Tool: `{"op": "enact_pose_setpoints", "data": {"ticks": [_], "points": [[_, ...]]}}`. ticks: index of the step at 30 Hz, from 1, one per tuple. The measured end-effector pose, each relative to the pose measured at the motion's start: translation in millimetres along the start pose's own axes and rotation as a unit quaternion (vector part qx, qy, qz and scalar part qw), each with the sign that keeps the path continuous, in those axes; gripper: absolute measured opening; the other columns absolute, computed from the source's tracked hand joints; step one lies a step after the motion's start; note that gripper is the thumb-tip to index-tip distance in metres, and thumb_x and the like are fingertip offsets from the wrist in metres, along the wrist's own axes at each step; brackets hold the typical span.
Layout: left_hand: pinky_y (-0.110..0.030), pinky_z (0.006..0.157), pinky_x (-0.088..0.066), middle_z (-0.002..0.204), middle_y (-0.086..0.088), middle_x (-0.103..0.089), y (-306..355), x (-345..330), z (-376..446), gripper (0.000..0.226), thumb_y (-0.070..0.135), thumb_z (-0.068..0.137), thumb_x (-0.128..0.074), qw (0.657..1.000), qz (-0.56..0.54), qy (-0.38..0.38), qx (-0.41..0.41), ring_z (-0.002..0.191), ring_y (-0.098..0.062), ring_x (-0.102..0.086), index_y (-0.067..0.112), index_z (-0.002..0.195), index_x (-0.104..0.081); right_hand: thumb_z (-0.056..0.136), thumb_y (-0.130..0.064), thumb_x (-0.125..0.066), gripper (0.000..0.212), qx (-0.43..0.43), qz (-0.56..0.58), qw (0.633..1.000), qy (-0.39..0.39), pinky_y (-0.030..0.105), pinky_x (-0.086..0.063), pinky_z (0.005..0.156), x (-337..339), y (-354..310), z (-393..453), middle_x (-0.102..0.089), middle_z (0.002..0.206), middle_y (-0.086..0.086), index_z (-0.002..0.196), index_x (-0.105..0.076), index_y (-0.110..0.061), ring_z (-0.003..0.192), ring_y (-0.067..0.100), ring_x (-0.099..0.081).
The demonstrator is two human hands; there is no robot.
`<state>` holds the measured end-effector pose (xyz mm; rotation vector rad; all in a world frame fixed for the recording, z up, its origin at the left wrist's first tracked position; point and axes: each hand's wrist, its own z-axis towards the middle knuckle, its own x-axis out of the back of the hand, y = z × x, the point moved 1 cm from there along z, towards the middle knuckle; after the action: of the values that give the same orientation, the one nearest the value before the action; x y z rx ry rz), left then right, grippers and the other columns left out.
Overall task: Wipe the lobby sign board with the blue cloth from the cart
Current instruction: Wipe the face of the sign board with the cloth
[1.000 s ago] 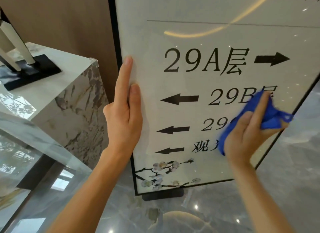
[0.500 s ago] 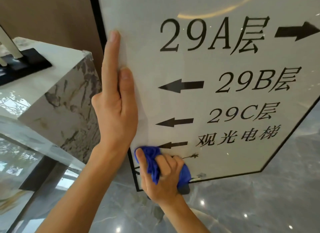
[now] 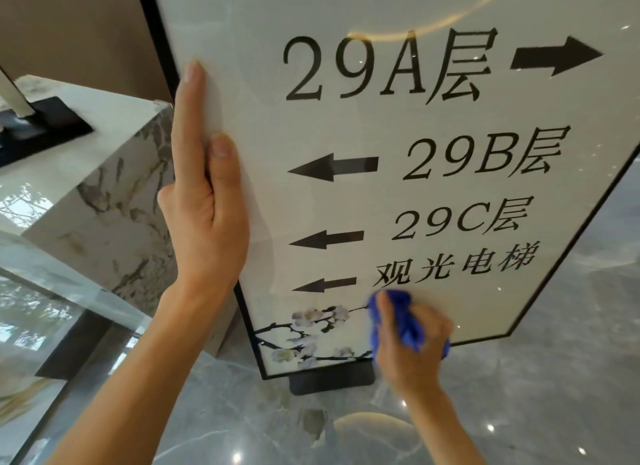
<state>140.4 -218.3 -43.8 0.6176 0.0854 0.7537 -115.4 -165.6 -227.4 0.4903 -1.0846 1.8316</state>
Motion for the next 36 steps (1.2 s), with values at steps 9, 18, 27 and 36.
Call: {"op": "enact_pose_setpoints", "data": {"ticks": [9,18,27,36], "points": [[-0.008,0.060,-0.044,0.156,0.016,-0.040,12.9,3.3,1.9,0.044,0.026,0.110,-0.030,1.000,0.009,0.004,0.023,0.067,0.007,-0.050,0.020,0.153,-0.027,0.108,-0.033,-0.028,0.045,-0.050,-0.105,0.985,0.127,0.045,-0.035,0.091,63.9,81.2,57.1,-0.045,0.126,0.039,0.149,-0.033,-0.016,0.105,0.044,-0.041],[-0.005,0.056,-0.042,0.152,0.000,-0.048,15.9,5.4,1.6,0.044,0.039,0.109,-0.028,0.999,0.024,-0.014,0.034,0.063,0.003,-0.050,0.056,0.149,-0.021,0.109,-0.039,-0.023,0.055,-0.096,0.022,0.991,0.089,0.056,-0.055,0.084,44.2,37.1,37.3,-0.050,0.130,0.041,0.149,-0.034,-0.003,0.105,0.050,-0.057],[-0.003,0.056,-0.042,0.113,0.046,-0.056,12.8,4.1,1.7,0.043,0.030,0.110,-0.029,0.997,0.048,-0.009,0.054,0.065,0.015,-0.051,0.052,0.146,-0.023,0.101,-0.044,-0.045,0.033,0.133,0.044,0.987,-0.075,0.029,-0.048,0.085,-14.1,-74.2,-18.9,-0.058,0.089,-0.020,0.134,-0.043,-0.044,0.085,0.001,-0.049],[0.006,0.067,-0.039,0.099,0.056,-0.051,10.6,1.3,-4.5,0.048,0.013,0.110,-0.030,0.998,0.028,-0.021,0.058,0.075,0.027,-0.051,0.035,0.152,-0.027,0.094,-0.025,-0.055,0.049,0.242,-0.016,0.968,0.059,0.037,-0.036,0.082,18.7,-97.4,47.2,-0.045,0.104,-0.008,0.140,-0.043,-0.037,0.087,0.011,-0.047]]}}
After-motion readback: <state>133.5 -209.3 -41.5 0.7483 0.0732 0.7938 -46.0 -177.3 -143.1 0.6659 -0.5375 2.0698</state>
